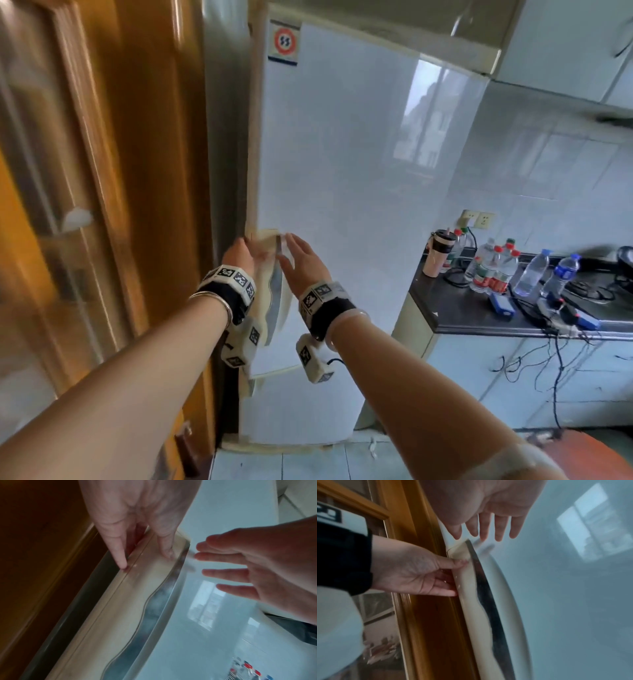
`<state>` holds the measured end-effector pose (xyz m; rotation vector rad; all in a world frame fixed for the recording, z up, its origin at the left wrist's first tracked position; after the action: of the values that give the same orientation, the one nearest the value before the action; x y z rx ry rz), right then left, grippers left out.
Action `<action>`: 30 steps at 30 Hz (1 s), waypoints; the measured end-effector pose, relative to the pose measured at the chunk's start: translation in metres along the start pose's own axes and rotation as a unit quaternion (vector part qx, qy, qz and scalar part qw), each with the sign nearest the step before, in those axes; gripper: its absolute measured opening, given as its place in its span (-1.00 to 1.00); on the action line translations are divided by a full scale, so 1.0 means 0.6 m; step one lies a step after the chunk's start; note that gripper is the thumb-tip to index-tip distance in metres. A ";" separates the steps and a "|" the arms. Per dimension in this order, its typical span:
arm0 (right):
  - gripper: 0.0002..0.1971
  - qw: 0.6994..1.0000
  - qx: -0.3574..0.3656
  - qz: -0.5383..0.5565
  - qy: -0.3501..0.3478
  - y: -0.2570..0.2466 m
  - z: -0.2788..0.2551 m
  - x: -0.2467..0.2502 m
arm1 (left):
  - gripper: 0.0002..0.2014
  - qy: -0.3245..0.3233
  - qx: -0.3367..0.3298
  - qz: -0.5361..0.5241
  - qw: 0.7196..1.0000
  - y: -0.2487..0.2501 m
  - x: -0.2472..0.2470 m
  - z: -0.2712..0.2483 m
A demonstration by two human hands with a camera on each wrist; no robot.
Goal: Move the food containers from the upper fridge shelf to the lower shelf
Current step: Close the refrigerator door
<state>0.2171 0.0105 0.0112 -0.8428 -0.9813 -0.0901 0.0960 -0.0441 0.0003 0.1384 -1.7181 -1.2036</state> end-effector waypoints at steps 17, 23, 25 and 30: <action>-0.43 0.996 -0.001 -0.087 -0.004 0.085 0.191 0.020 | -0.06 0.099 -0.045 0.042 0.993 0.059 -0.024 0.206; -0.44 0.996 -0.007 -0.086 0.001 0.100 0.212 0.025 | -0.03 0.086 -0.059 0.062 0.993 0.070 -0.038 0.247; -0.44 0.996 -0.014 -0.088 0.004 0.104 0.217 0.026 | -0.03 0.086 -0.055 0.067 0.992 0.070 -0.043 0.254; -0.46 0.995 -0.028 -0.092 -0.006 0.113 0.215 0.017 | -0.03 0.071 -0.053 0.062 0.994 0.071 -0.044 0.252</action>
<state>0.1621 0.1454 0.0144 -0.8036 -1.0700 -0.2728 0.0117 0.0903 0.0135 0.0516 -1.5153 -1.1620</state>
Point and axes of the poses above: each hand's wrist, its own z-axis towards the middle knuckle, its own x-axis out of the back of the hand, y = z × x, the point moved 4 cm from there along z, towards the middle knuckle, and after that the axes turned 7 degrees about z, right-handed, at the moved point
